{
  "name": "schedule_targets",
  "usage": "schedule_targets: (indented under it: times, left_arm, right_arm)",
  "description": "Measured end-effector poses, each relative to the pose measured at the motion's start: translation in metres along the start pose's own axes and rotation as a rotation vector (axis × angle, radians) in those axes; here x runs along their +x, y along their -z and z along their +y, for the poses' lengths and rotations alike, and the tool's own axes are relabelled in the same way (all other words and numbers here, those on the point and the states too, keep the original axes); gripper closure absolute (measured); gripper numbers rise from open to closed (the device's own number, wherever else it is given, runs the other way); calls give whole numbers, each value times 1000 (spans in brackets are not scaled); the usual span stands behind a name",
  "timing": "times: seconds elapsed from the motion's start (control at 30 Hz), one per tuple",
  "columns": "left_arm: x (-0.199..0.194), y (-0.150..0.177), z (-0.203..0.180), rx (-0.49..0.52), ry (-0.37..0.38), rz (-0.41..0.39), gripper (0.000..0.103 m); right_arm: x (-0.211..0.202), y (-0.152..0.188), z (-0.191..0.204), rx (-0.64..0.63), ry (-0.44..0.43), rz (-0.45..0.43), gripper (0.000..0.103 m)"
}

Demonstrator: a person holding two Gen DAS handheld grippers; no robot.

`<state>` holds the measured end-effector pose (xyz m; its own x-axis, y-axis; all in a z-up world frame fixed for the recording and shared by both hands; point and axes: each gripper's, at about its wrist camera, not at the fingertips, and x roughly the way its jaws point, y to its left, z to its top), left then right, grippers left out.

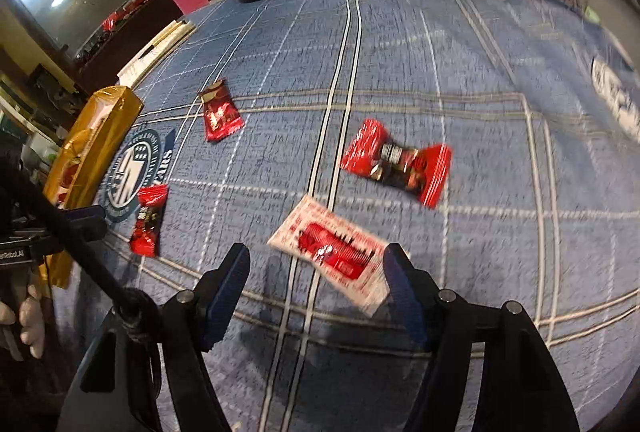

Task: Organize snacks
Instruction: 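Grasp the red candy with left tool while right tool grasps the red-white candy packet, then carry both candies over the white tray and open both tools to drop them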

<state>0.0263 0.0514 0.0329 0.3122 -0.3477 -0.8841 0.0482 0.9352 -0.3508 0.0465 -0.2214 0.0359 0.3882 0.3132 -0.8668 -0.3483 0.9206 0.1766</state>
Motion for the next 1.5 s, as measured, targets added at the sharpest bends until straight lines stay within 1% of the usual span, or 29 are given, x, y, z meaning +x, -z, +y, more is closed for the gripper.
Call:
schedule_targets:
  times: [0.13,0.2,0.23,0.27,0.3,0.37,0.4,0.43,0.47,0.5,0.6,0.77,1.0,1.07,1.3,1.43,1.5]
  left_arm:
    - [16,-10,-12,37,16,22,36]
    - [22,-15,-18,62,9,22,36]
    - [25,-16,-21,76,6,23,36]
    - [27,-18,-26,94,-1,17,36]
    - [30,-18,-29,114,-6,18,36]
    - [33,-16,-39,176,-54,8,43]
    - [34,-14,-43,209,-86,3,52]
    - [35,-11,-48,254,-137,-5,62]
    - [35,-9,-50,273,-165,-17,69]
    - [35,-6,-51,291,-171,-23,75]
    - [31,-3,-44,274,-145,-31,77]
    - [20,-1,-35,247,-120,-54,77]
    - [-7,3,-24,203,-68,-97,77]
    - [-18,5,-19,189,-49,-109,77]
    - [-54,15,5,175,-36,-156,77]
    - [-83,23,37,122,-30,-191,77]
    - [-98,27,55,96,-39,-211,77]
  right_arm:
    - [15,-2,11,-87,40,5,33]
    - [18,-1,16,-121,65,-2,33]
    - [19,-1,15,-120,64,1,33]
    - [18,-2,16,-116,61,-1,36]
    - [18,-3,14,-113,58,-1,41]
    - [17,-3,15,-109,66,0,48]
    - [17,-2,15,-109,74,1,53]
    - [16,-1,16,-112,86,2,56]
    - [16,1,17,-113,96,2,61]
    - [15,2,18,-111,100,1,63]
    - [12,7,18,-85,105,-12,65]
    - [6,14,18,-11,76,-29,69]
    - [-8,25,28,77,42,-50,69]
    - [-13,26,35,92,28,-60,69]
    - [-17,29,76,117,-11,-69,69]
    - [-20,26,107,111,-25,-82,69]
    - [-22,21,126,99,-37,-93,69]
